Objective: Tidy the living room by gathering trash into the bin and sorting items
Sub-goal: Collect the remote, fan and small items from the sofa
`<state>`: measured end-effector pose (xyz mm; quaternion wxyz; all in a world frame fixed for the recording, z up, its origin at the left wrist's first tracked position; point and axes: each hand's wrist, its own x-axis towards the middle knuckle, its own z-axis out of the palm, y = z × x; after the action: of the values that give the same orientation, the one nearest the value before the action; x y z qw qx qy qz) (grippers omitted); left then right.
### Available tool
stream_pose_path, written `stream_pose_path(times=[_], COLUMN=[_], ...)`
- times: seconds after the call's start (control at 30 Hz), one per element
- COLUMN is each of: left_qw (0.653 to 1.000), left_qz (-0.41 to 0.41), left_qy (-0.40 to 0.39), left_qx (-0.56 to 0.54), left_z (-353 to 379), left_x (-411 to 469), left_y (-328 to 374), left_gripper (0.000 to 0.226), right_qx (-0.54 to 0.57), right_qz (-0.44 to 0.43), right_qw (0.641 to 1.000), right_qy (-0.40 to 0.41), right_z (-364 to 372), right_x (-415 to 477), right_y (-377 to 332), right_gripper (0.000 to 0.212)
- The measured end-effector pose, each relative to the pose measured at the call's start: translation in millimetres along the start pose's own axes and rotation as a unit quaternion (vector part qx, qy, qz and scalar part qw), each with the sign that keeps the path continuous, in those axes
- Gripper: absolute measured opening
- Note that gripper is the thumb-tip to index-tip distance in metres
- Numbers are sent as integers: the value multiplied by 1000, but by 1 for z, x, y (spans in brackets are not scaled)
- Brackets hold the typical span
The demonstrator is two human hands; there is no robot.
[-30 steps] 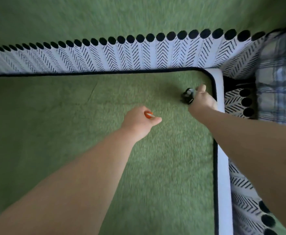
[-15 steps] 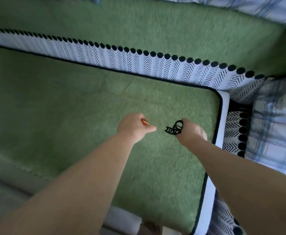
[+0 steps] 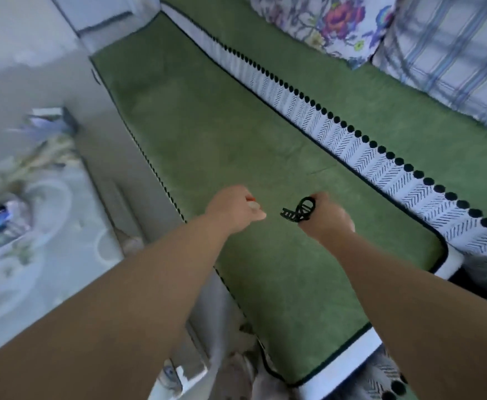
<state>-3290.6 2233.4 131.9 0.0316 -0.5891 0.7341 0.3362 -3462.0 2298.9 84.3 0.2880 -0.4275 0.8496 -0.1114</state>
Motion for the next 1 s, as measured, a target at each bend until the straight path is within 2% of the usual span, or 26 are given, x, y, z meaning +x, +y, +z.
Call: stream_pose_path(times=[0.1,0.23,0.27,0.37,0.47,0.67,1.0], left_qw=[999,997,996,990,985,973,978], left_qz=[-32,-66,-75,-107,-129,-167,-155], left_qy=[40,50,55,93,105,157,136], left_qx=[-5,-5,-8,-22,-36,-28,-31], left_z=[-18,-41,-45,-59,-72,-101,-165], left_x=[-41,-95,-106,-142,-172,-225,-331], left_y=[-25,-73,-86,-122,-154,-251,-450], left_gripper=[47,15,14,19,34,42,44], right_qx=[-7,-22,-26,-42,-58,-63,-59], right_qz=[-41,-101,-117,-161,-183,-202,-209], right_qw=[999,994,992,984,979,976,975], right_qy=[-15,-47,-51,-55,-63,-48,-50], right_z=[11,38,44,64,80,134,253], right_x=[-30,-69,-78,-101,-125,-187,-337], right_y=[-29,-70,-81,-117,-150,-211,-330], right_gripper=[52,54,54,50,50,46,48])
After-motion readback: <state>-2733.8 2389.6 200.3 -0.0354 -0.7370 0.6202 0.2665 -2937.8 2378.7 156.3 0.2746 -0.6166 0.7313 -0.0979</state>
